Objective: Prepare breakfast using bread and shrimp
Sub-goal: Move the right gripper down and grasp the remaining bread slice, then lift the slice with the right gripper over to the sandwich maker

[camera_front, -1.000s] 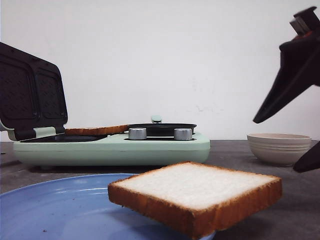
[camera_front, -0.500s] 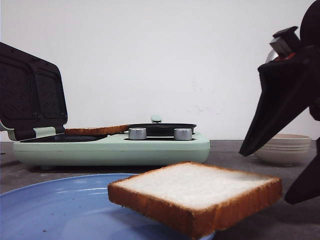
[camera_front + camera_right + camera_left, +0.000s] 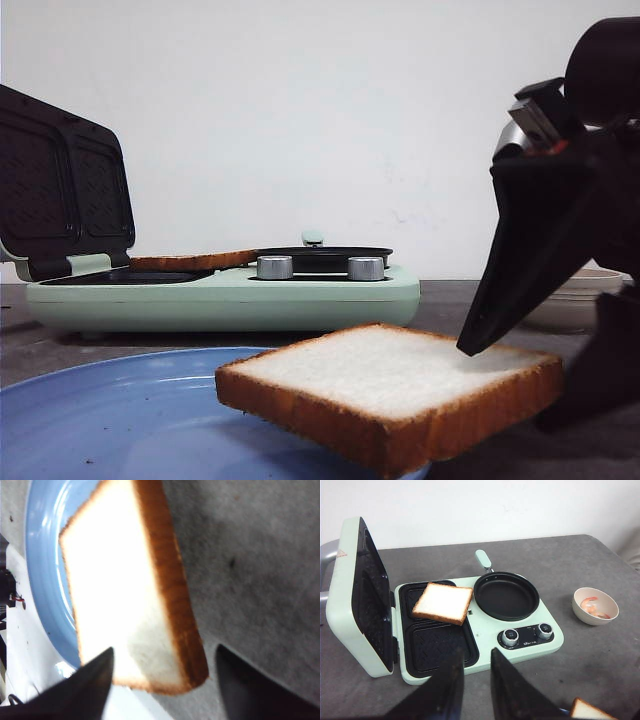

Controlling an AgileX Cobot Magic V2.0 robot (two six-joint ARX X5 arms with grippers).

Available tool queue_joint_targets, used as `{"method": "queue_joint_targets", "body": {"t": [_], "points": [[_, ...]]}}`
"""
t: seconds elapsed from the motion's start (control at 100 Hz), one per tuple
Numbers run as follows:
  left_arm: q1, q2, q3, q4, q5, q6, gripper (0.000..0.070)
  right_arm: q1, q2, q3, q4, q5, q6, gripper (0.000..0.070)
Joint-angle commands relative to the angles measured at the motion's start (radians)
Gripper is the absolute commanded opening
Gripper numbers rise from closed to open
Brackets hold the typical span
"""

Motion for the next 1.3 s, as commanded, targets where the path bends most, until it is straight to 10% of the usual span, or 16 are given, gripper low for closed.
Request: {"method": "queue_joint_targets", "body": {"t": [0.0, 0.11, 0.89, 1.29], "points": [[-0.006, -0.002, 0.011, 0.004, 0.005, -0.002, 0.0015, 0.007, 0.013, 0.01, 0.034, -0.003, 0.033, 0.0149], [-0.006, -0.008, 0.011, 0.003, 0.004, -0.002, 0.0015, 0.007, 0.011, 0.011, 0.089, -0.005, 0.054, 0.0], [-0.005, -0.015, 0.011, 0.042, 0.003, 0.006, 0.0015, 0.046, 0.194, 0.655, 0.148, -0.035, 0.099, 0.0], [-0.006, -0.016, 0.011, 0.056, 0.004, 0.005, 0.0015, 0.089, 0.747, 1.406, -0.313, 0.01, -0.138, 0.0]]}}
